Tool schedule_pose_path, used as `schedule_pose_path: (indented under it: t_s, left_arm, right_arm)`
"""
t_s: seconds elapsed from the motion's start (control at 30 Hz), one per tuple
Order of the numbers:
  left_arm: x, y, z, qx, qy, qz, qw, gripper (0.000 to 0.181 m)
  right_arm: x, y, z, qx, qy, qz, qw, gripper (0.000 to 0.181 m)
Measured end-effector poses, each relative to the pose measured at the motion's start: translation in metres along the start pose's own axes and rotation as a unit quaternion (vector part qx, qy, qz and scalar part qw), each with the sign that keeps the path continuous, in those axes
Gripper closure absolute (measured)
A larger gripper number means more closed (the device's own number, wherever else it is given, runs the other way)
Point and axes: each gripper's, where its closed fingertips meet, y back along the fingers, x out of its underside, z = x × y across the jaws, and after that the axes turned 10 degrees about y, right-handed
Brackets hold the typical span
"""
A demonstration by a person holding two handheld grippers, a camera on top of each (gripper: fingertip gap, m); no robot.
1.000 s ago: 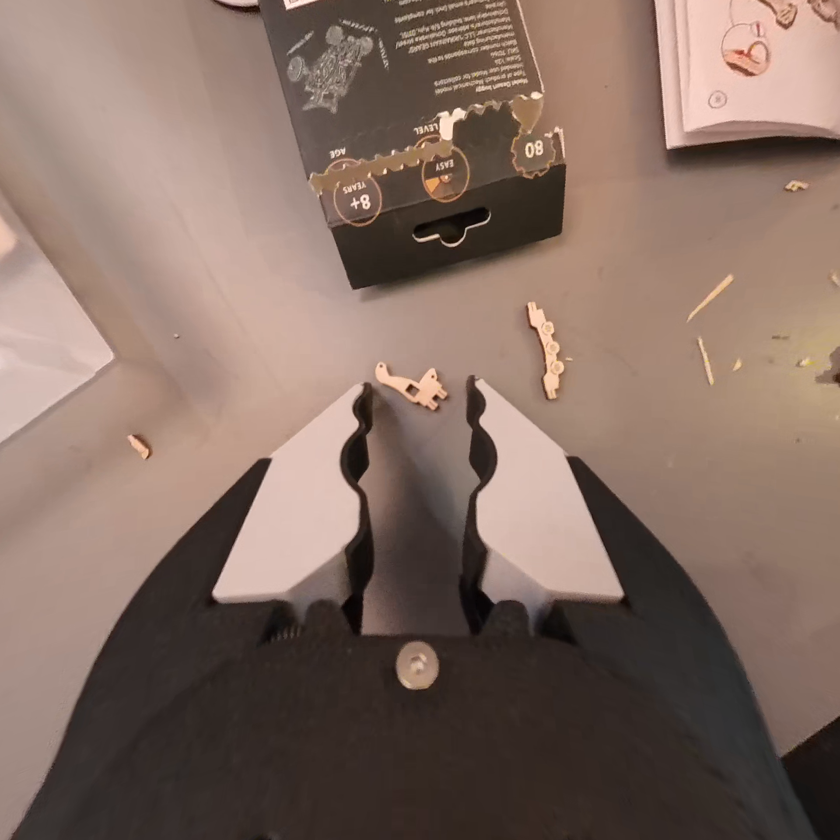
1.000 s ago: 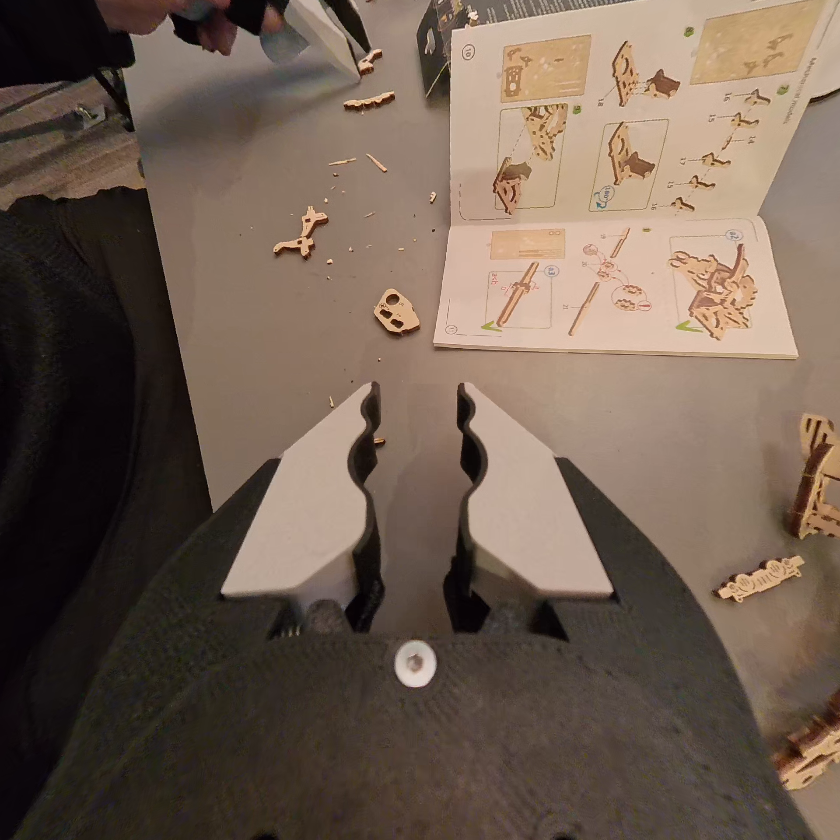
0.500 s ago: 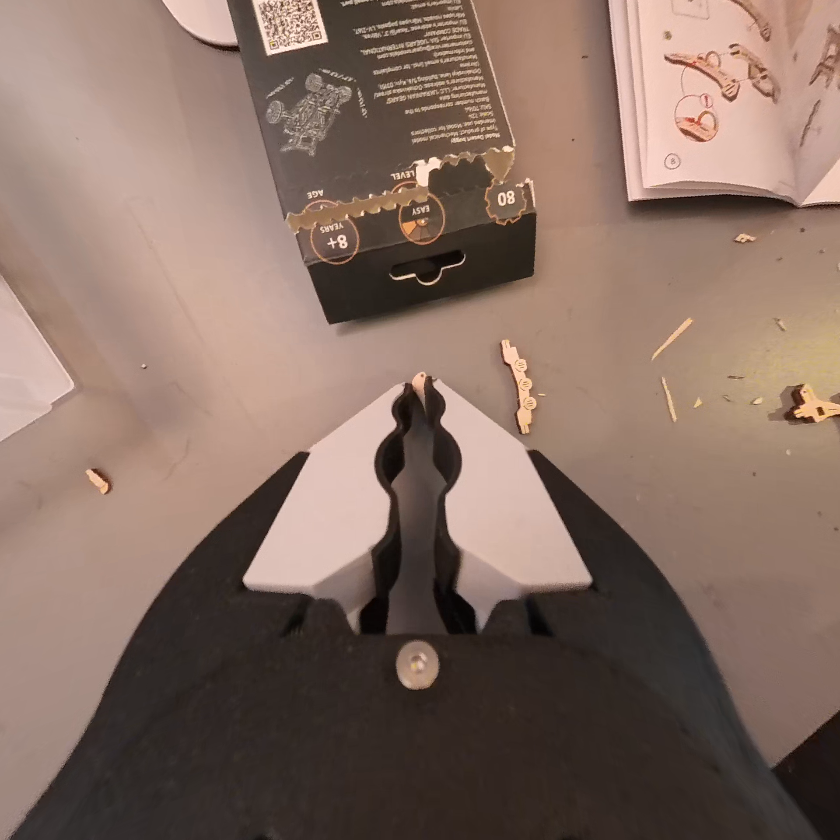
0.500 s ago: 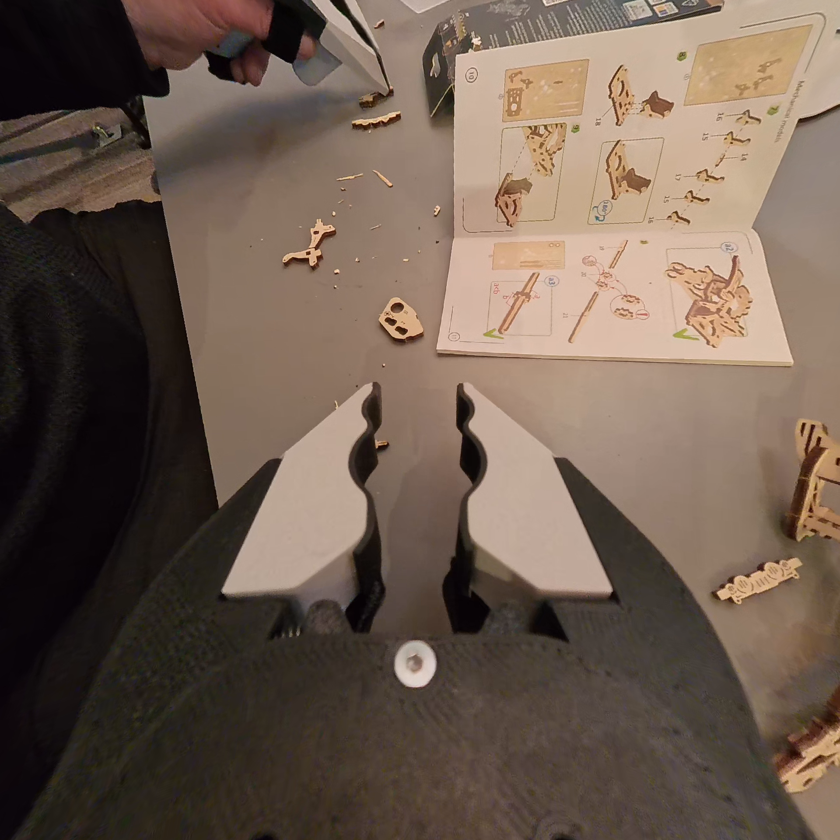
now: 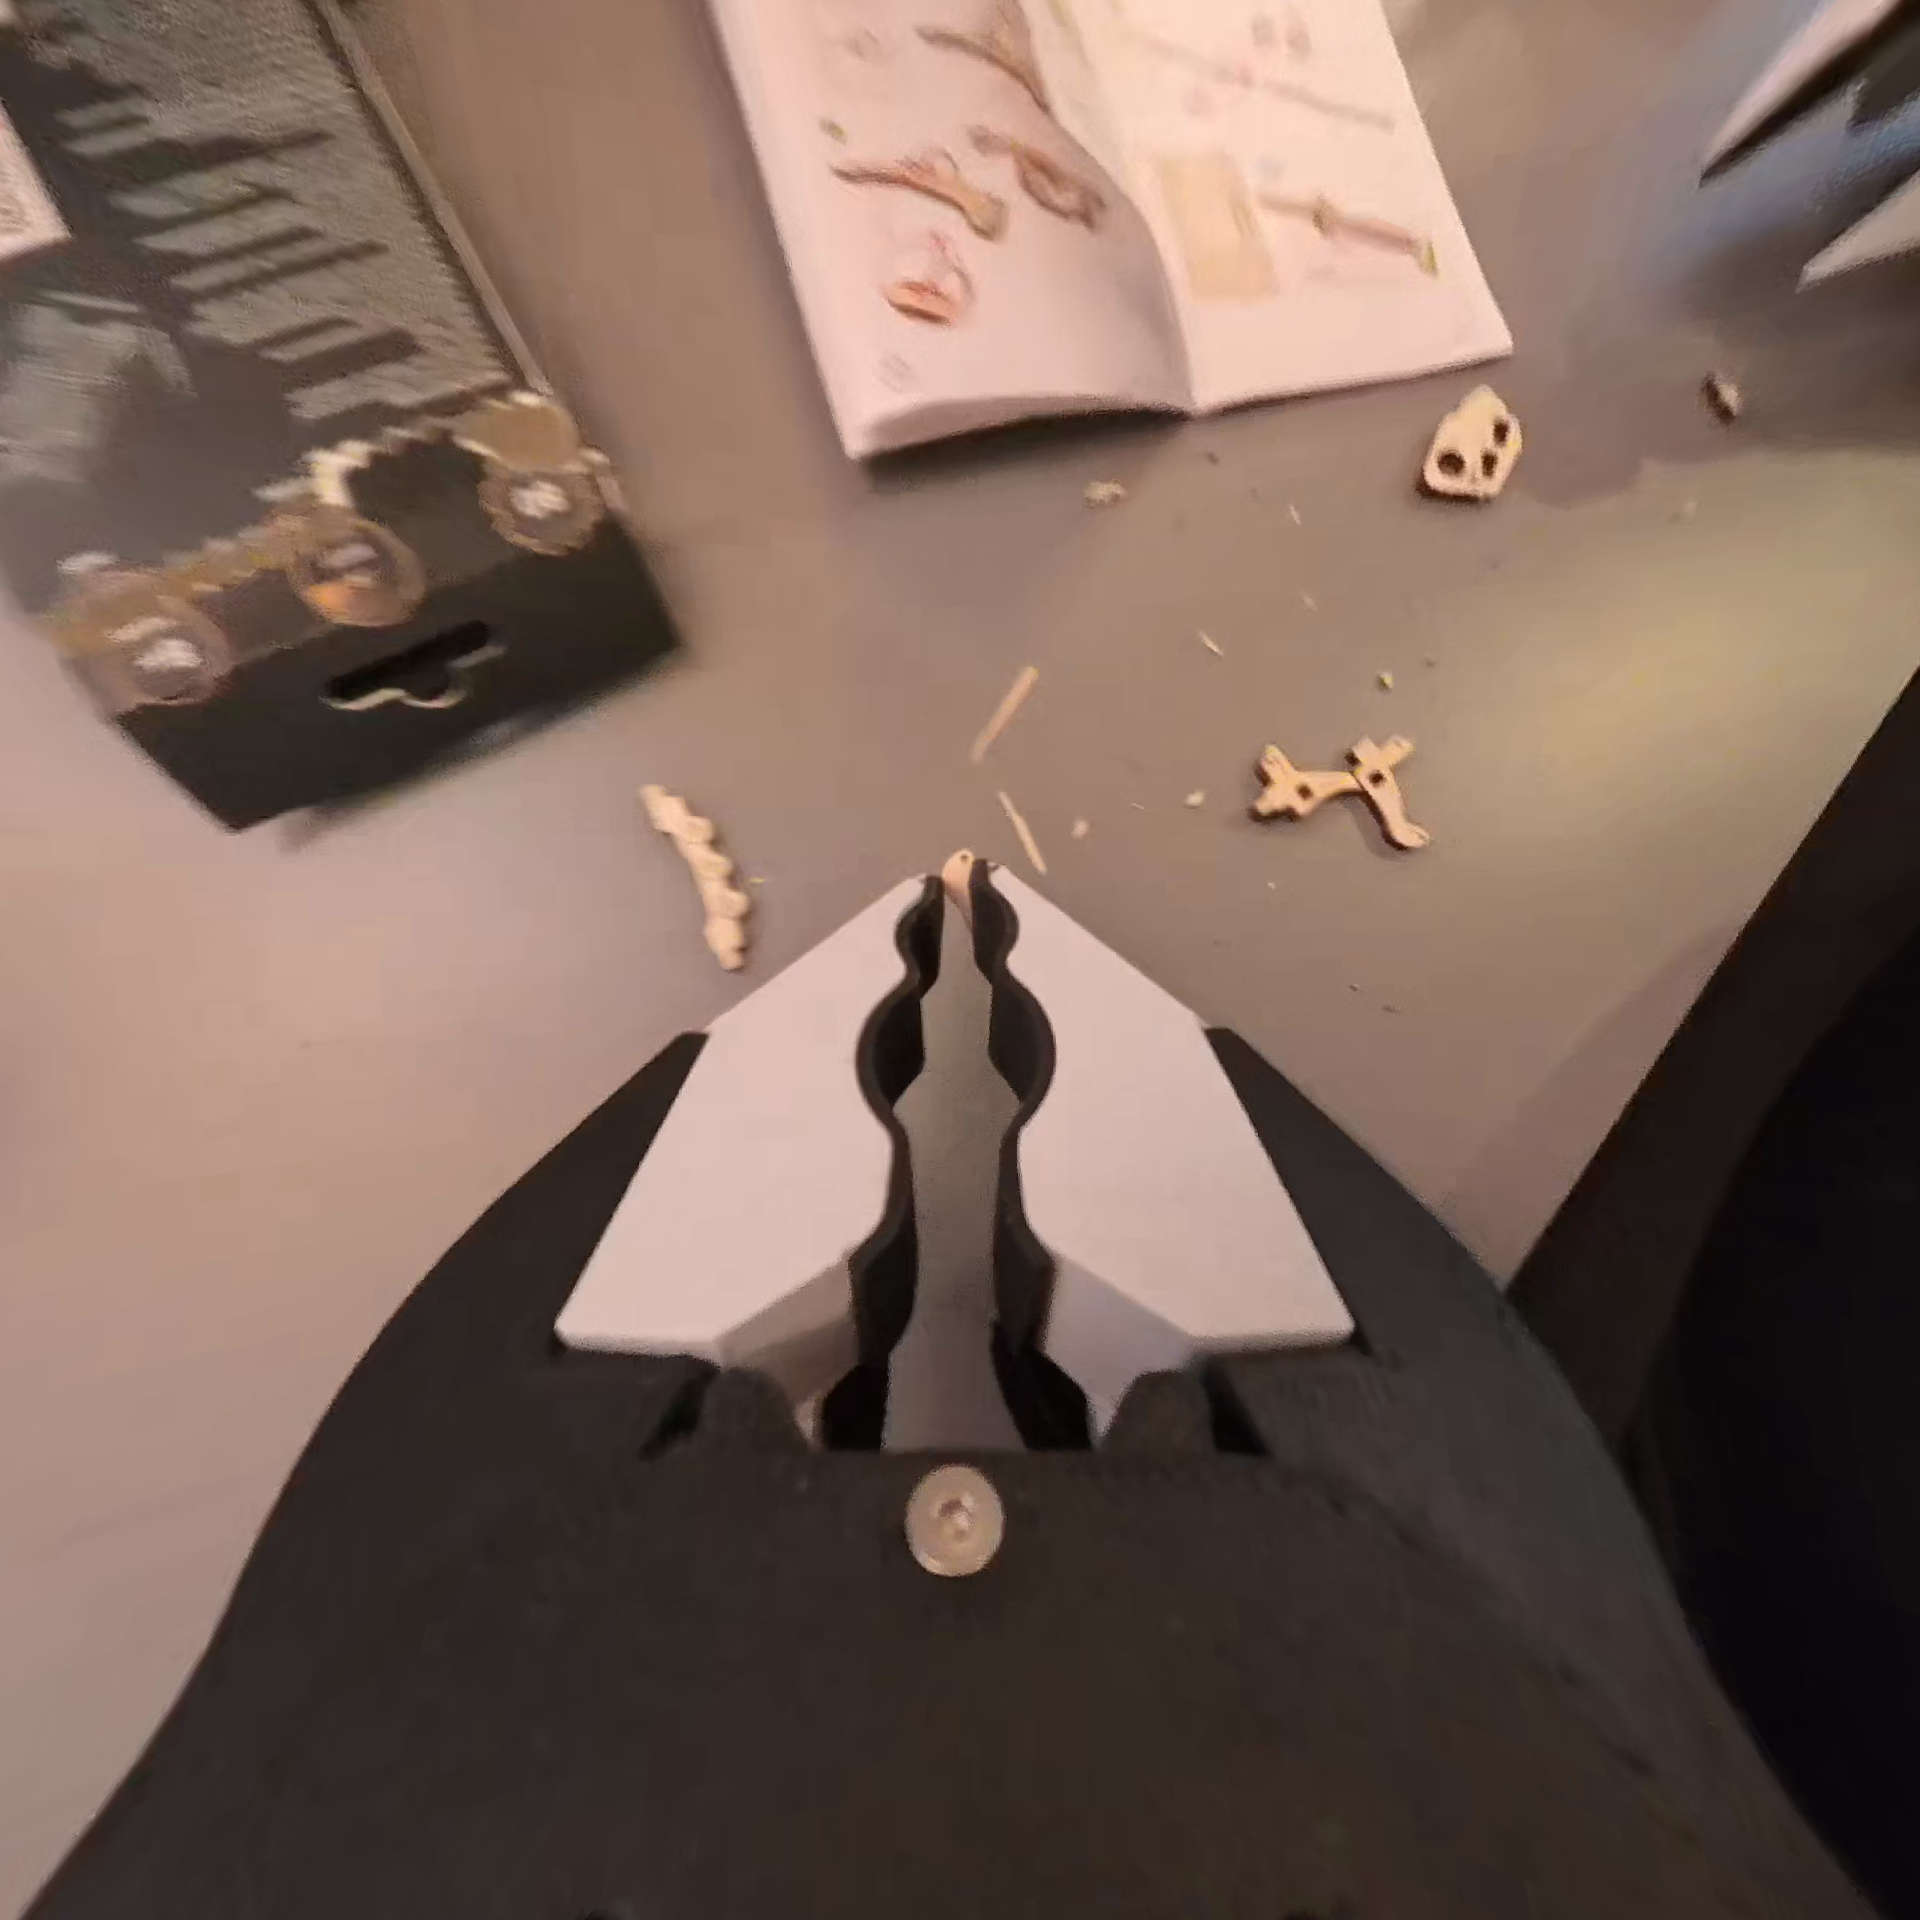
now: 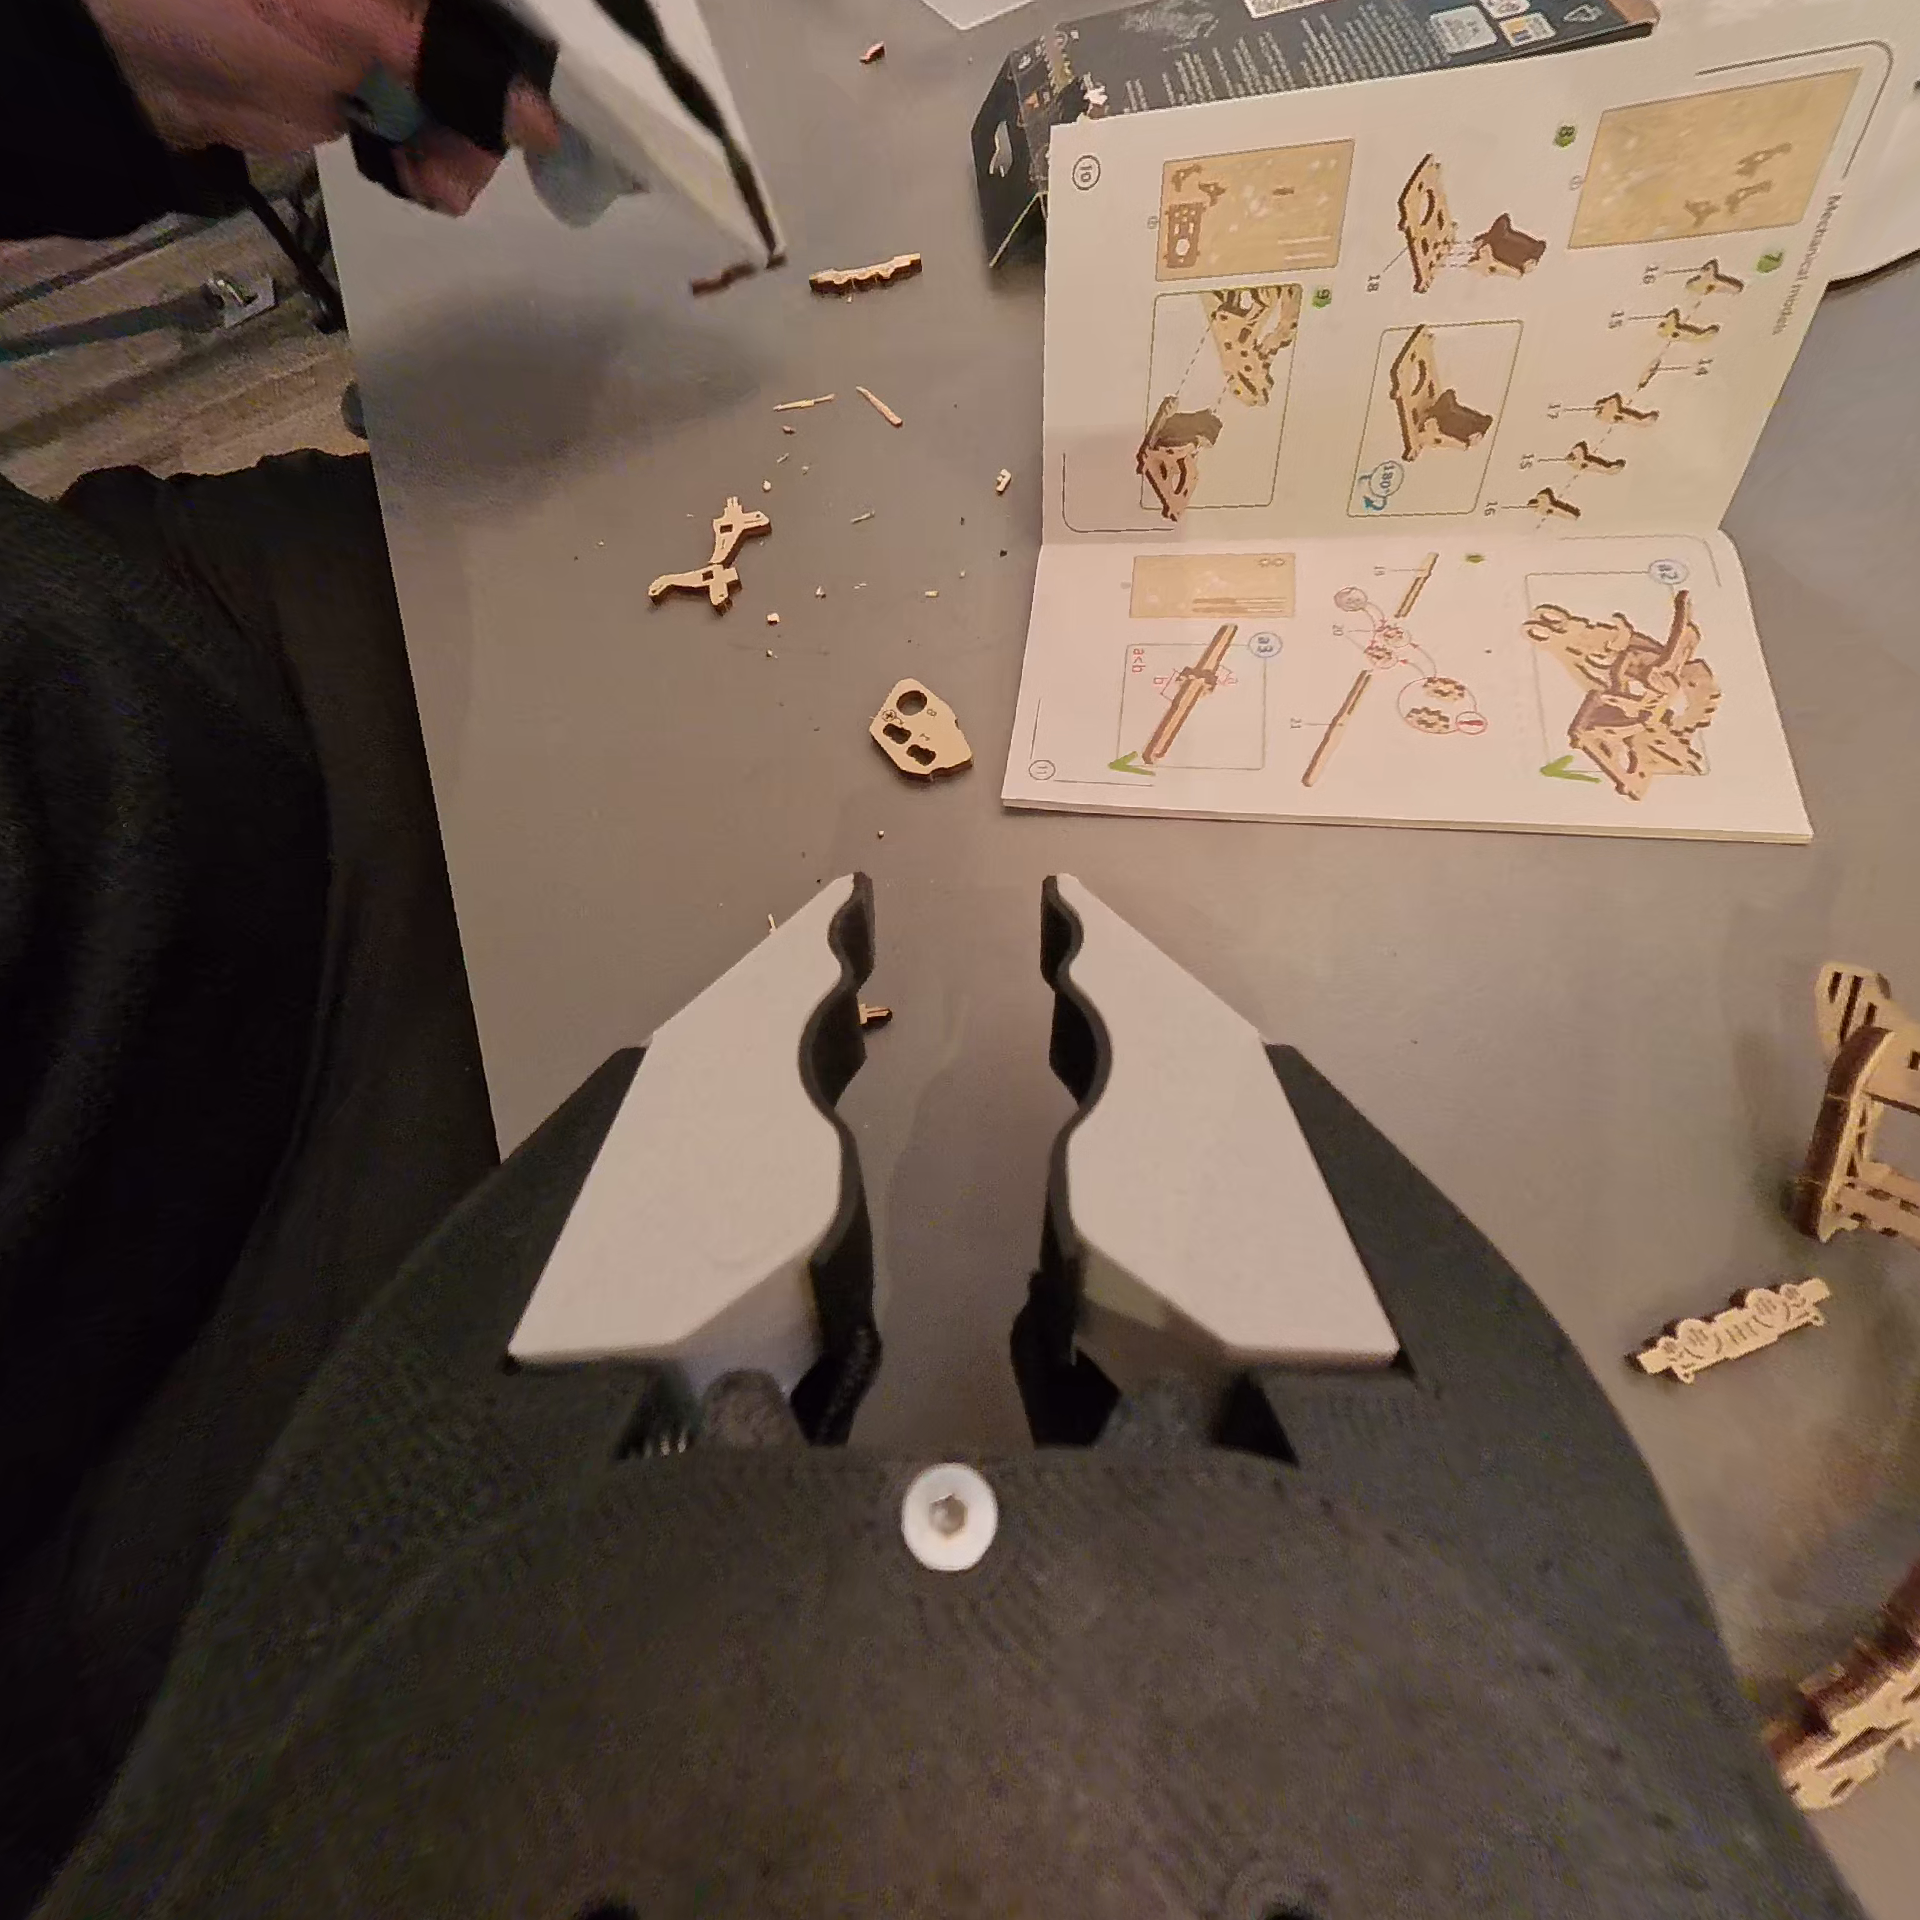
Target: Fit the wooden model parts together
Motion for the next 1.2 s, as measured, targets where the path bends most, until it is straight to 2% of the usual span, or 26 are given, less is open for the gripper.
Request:
schedule_pose_path:
  t_s: [0.1, 0.23, 0.3, 0.4, 0.5, 0.7, 0.87, 1.2]
  left_arm:
    - [0.009, -0.009, -0.014, -0.001, -0.005, 0.003, 1.000, 0.177]
    - [0.007, -0.007, -0.018, 0.008, 0.008, -0.007, 1.000, 0.154]
    - [0.004, -0.003, -0.020, 0.000, -0.008, -0.009, 1.000, 0.149]
    - [-0.001, -0.003, -0.040, 0.008, -0.064, 0.001, 0.998, 0.151]
    - [0.003, -0.015, -0.069, 0.032, -0.110, 0.023, 0.993, 0.153]
    - [0.012, -0.034, -0.071, 0.001, -0.198, 0.065, 0.978, 0.155]
    - [0.013, -0.039, -0.075, 0.022, -0.222, 0.083, 0.971, 0.170]
    - [0.005, -0.039, -0.067, 0.007, -0.181, 0.061, 0.981, 0.173]
  right_arm:
    - [0.000, 0.000, 0.000, 0.000, 0.001, 0.000, 1.000, 0.152]
    - [0.000, 0.000, 0.001, -0.002, 0.002, -0.001, 1.000, 0.152]
    - [0.000, 0.000, 0.001, 0.000, 0.004, 0.000, 1.000, 0.152]
    - [0.000, 0.000, 0.001, 0.001, 0.006, 0.001, 1.000, 0.152]
    - [0.000, 0.000, 0.001, 0.001, 0.007, 0.000, 1.000, 0.152]
    - [-0.001, 0.001, 0.001, 0.001, 0.008, -0.004, 1.000, 0.152]
    - [-0.001, 0.001, 0.002, 0.002, 0.010, -0.006, 1.000, 0.152]
    - [-0.003, 0.003, 0.002, 0.001, 0.010, -0.015, 1.000, 0.152]
